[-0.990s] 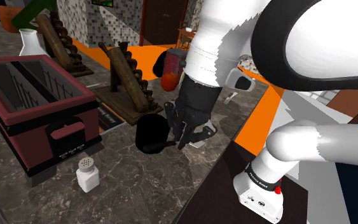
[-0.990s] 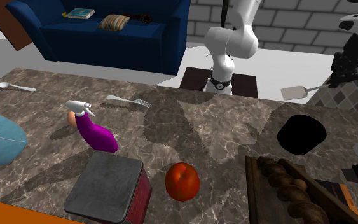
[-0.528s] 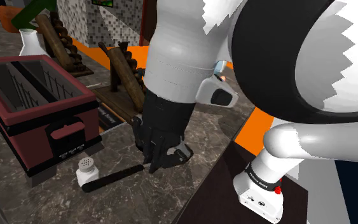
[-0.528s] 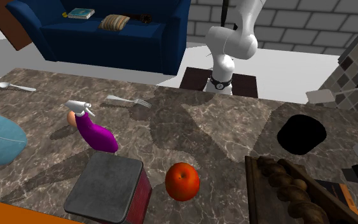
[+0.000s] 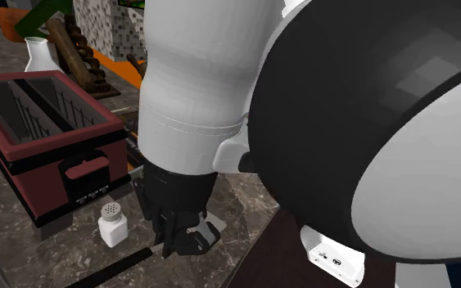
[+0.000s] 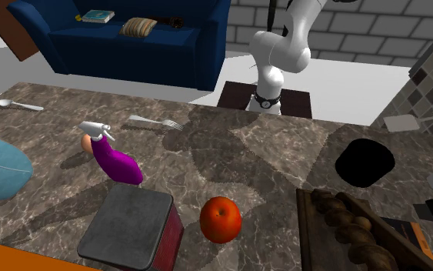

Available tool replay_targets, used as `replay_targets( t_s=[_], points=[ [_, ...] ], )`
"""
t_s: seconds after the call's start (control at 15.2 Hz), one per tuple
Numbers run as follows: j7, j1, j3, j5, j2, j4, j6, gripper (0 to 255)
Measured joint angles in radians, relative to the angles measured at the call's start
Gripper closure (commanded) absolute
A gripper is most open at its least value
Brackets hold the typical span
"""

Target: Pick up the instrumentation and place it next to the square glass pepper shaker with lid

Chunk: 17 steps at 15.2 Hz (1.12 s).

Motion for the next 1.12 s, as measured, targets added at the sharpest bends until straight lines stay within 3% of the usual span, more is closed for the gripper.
replay_targets(
  t_s=[1.12],
  points=[
    [-0.060,-0.033,0.144,0.106,-0.040,-0.136,0.167,255]
  ],
)
